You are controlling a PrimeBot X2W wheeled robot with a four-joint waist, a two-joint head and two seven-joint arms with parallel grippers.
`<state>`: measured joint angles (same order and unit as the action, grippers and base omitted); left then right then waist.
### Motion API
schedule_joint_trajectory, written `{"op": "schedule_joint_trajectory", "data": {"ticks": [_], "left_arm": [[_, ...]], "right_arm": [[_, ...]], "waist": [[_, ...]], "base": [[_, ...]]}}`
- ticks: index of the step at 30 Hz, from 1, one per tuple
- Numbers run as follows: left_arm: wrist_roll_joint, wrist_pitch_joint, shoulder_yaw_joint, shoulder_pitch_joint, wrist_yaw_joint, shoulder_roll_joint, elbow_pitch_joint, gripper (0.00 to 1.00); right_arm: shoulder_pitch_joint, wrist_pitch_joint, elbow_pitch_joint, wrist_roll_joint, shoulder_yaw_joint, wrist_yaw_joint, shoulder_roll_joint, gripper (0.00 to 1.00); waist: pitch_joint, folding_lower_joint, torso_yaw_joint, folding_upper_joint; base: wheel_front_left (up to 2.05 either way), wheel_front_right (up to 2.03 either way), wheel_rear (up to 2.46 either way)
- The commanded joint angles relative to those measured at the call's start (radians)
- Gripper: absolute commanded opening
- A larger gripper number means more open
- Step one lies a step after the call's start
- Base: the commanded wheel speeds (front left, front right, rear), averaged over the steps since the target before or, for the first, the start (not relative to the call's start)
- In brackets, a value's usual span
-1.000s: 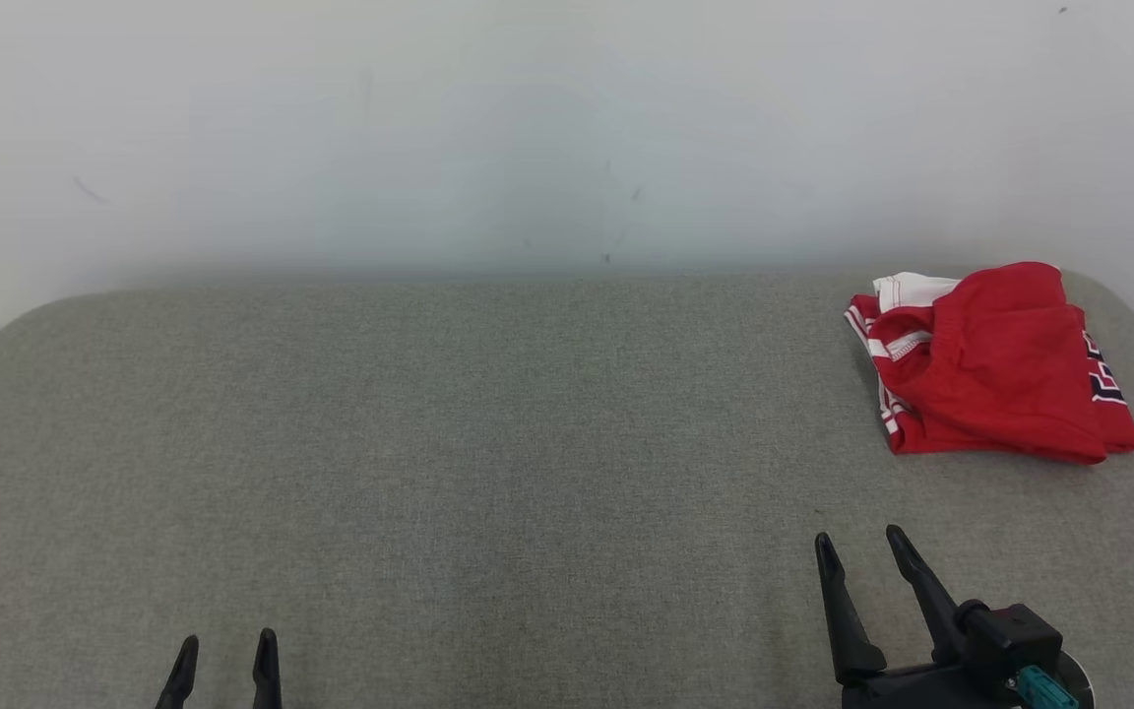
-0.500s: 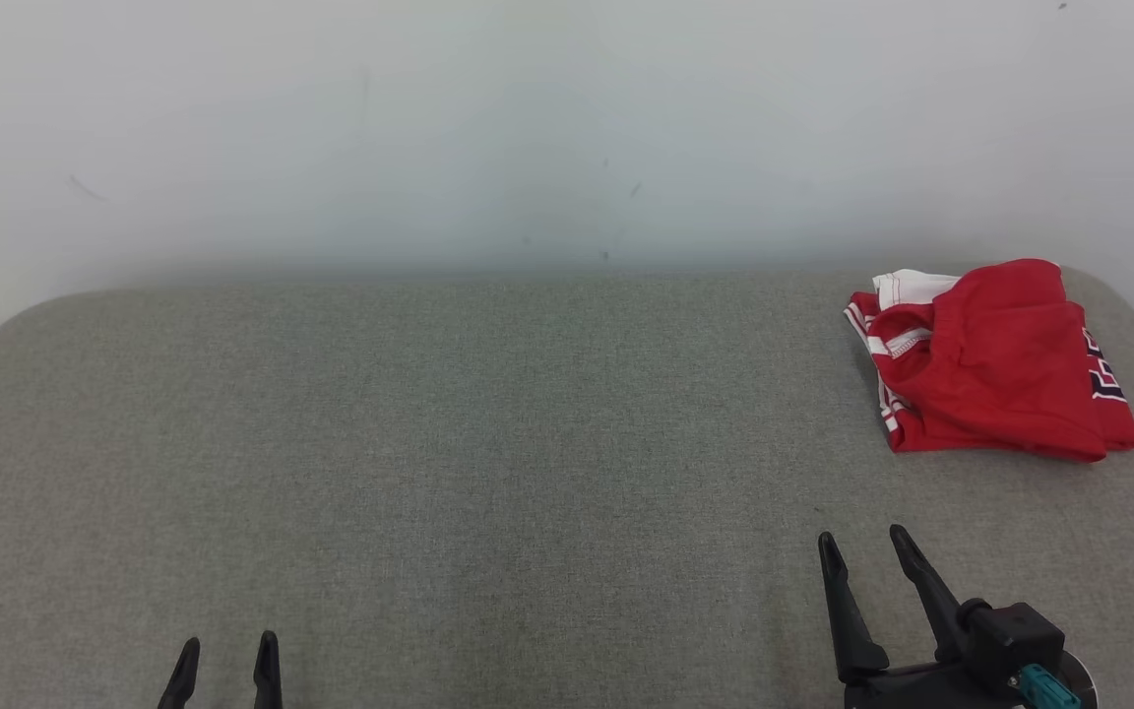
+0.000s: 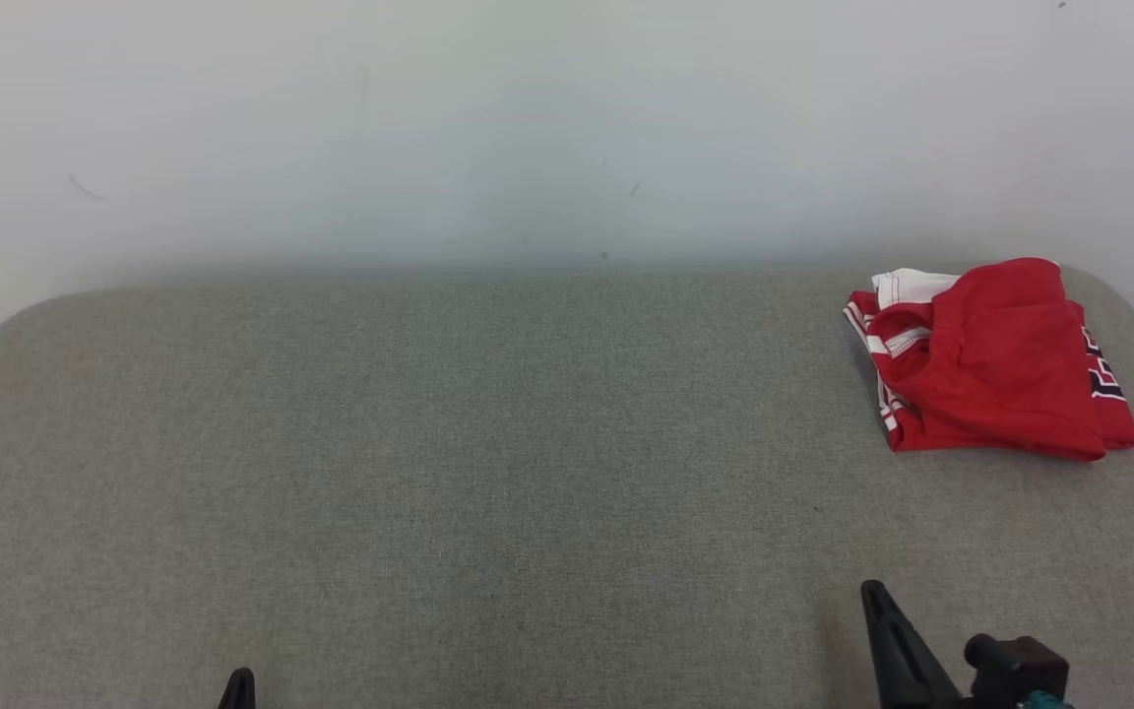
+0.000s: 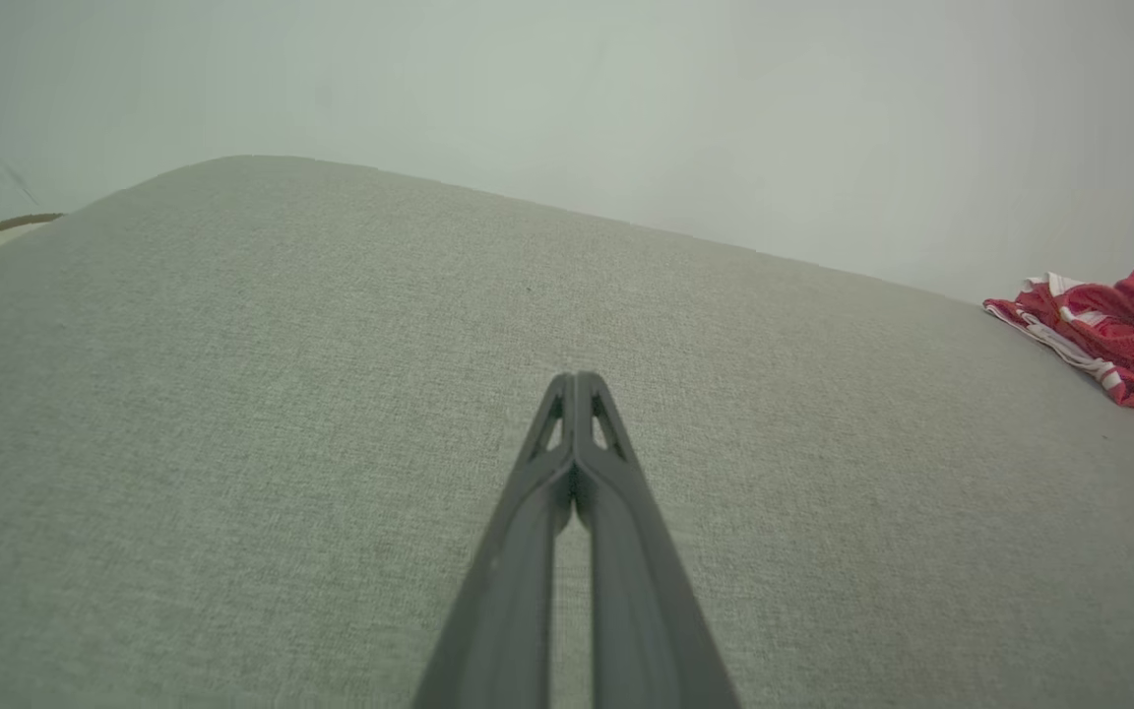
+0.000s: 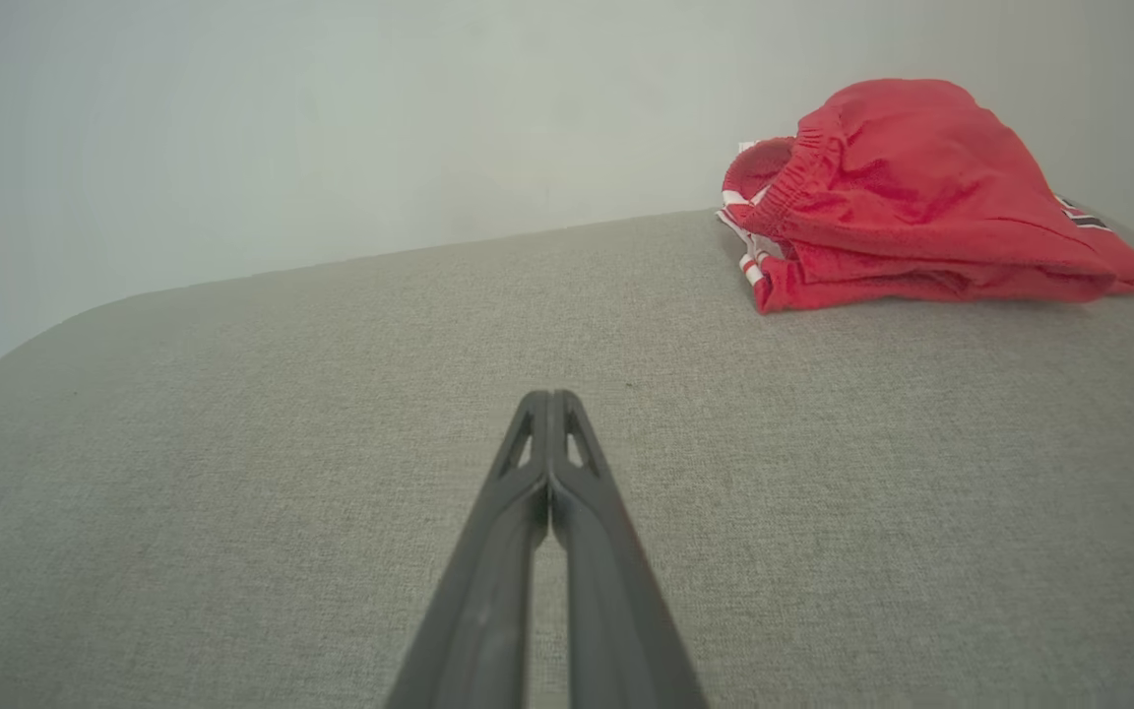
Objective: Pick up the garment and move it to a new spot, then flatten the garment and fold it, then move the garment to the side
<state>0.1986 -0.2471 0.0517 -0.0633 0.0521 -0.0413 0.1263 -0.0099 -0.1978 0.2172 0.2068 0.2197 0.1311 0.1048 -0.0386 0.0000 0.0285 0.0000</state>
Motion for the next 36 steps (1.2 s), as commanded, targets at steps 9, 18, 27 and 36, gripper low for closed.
{"op": "schedule_joint_trajectory", "data": {"ticks": [9, 18, 27, 36], "left_arm": [[0.233, 0.004, -0.042, 0.076, 0.014, -0.004, 0.036, 0.0], [0.495, 0.013, -0.089, 0.145, 0.028, -0.006, 0.095, 0.0], [0.768, 0.024, -0.138, 0.219, 0.043, -0.008, 0.158, 0.0], [0.974, 0.031, -0.174, 0.273, 0.054, -0.009, 0.206, 0.0]], "right_arm": [[-0.072, 0.076, 0.033, 0.222, -0.084, 0.0, 0.011, 0.0], [-0.131, 0.169, 0.087, 0.464, -0.182, 0.0, 0.017, 0.0], [-0.193, 0.272, 0.145, 0.714, -0.291, 0.0, 0.022, 0.0], [-0.241, 0.35, 0.188, 0.9, -0.375, 0.0, 0.024, 0.0]], "waist": [[0.005, 0.0, -0.002, 0.0], [0.012, 0.0, -0.006, 0.0], [0.02, 0.0, -0.01, 0.0], [0.028, 0.0, -0.014, 0.0]], "base": [[0.0, 0.0, 0.0], [0.0, 0.0, 0.0], [0.0, 0.0, 0.0], [0.0, 0.0, 0.0]]}}
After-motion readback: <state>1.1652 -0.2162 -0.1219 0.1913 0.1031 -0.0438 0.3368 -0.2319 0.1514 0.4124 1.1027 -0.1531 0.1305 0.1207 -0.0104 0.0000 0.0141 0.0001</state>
